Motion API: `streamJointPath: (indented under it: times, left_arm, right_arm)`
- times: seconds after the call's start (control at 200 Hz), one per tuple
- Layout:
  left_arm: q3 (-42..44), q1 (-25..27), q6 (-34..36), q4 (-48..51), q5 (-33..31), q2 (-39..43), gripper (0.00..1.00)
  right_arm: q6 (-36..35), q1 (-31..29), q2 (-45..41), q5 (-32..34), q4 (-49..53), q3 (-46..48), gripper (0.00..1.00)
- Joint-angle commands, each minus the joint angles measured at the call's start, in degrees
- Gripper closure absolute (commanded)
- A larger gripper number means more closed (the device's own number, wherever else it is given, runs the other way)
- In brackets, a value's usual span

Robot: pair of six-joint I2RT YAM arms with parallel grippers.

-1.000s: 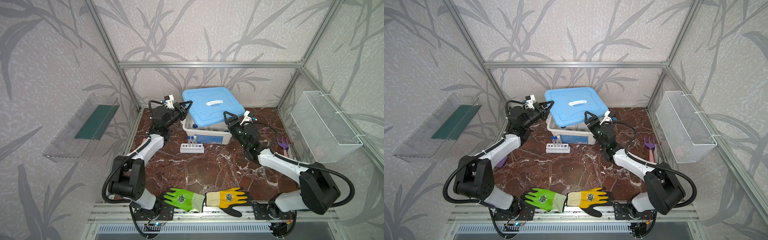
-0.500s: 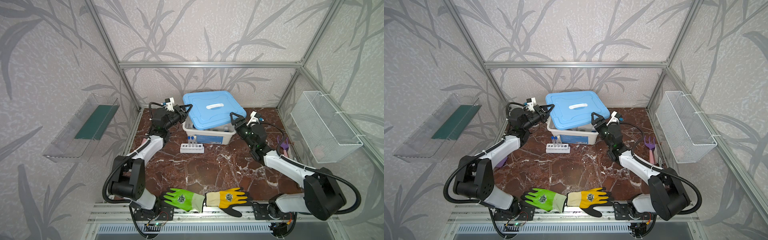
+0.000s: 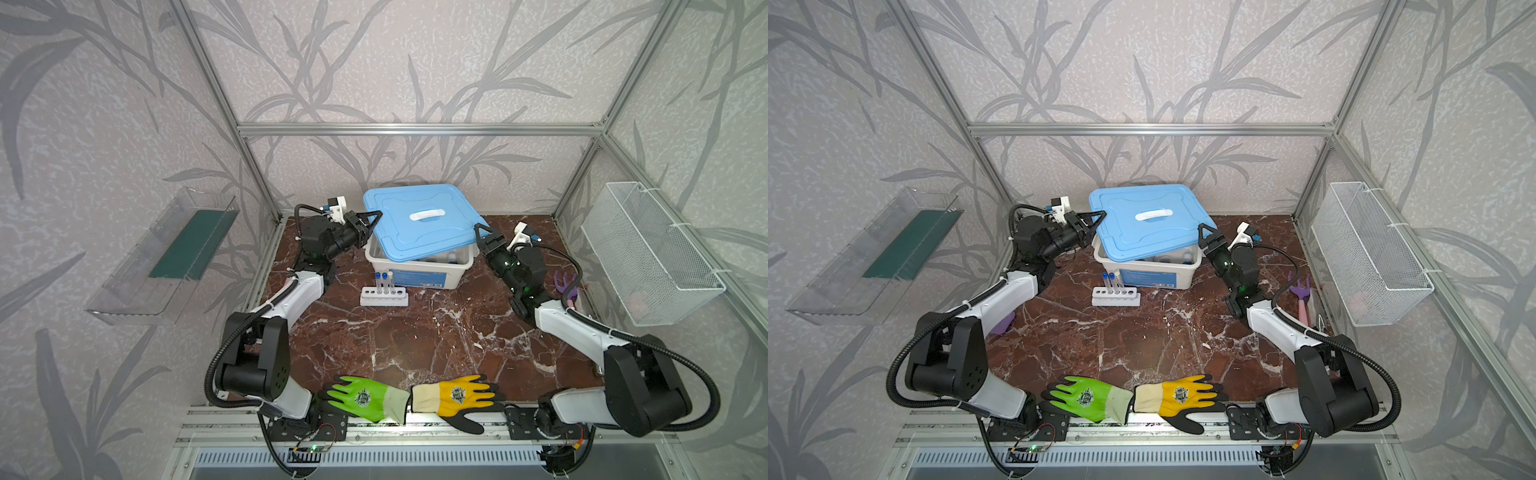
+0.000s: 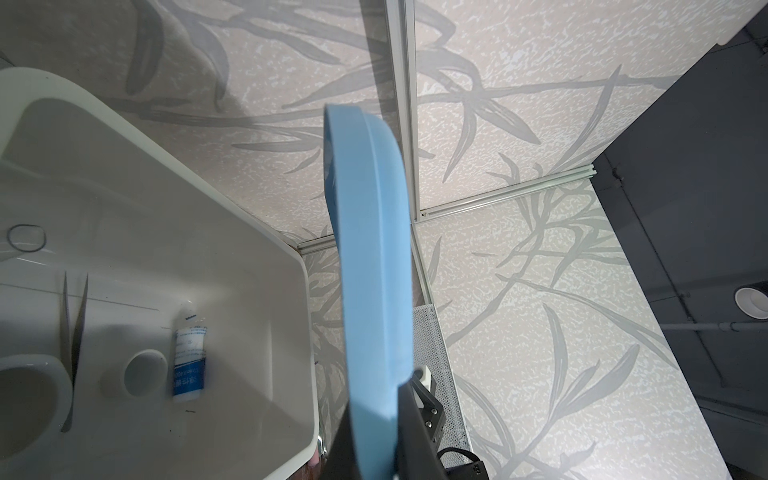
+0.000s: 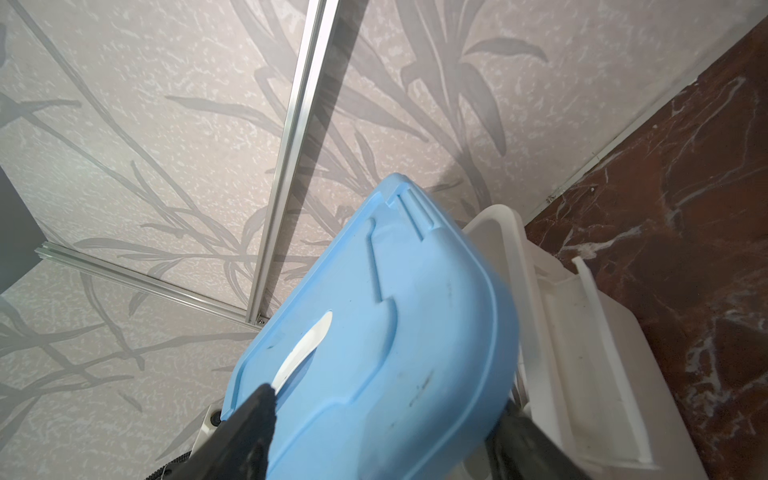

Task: Organize the chemistry lab equipment

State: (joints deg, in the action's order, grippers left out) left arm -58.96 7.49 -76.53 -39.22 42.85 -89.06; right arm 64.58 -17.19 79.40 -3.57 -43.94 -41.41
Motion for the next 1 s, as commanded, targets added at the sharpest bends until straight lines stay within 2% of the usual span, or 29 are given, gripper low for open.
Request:
streamJointPath:
  times: [0.0,0.375,0.655,0.995]
  left_arm:
    - [1.15,-0.92,2.98,0.34,3.16,2.14,0.93]
    - [0.76,-1.33,4.45,-0.28,5.6,-1.82,0.92]
    - [0.56,-2.12,6.46,-0.01,7.6,-5.09,0.88]
    - [-0.07,-3.35,10.92,4.78,8.39,-6.9,0.79]
  right_arm:
    - [-1.09,0.78,0.82,-1.83,-7.09,-2.46,0.26]
    - [-0.5,0.57,-0.19,-1.36,-8.26,3.01,0.35]
    - [-0.18,0.25,0.58,-1.2,-9.52,4.49,0.38]
    - [-1.25,-1.39,0.84,-0.3,-8.42,4.65,0.39]
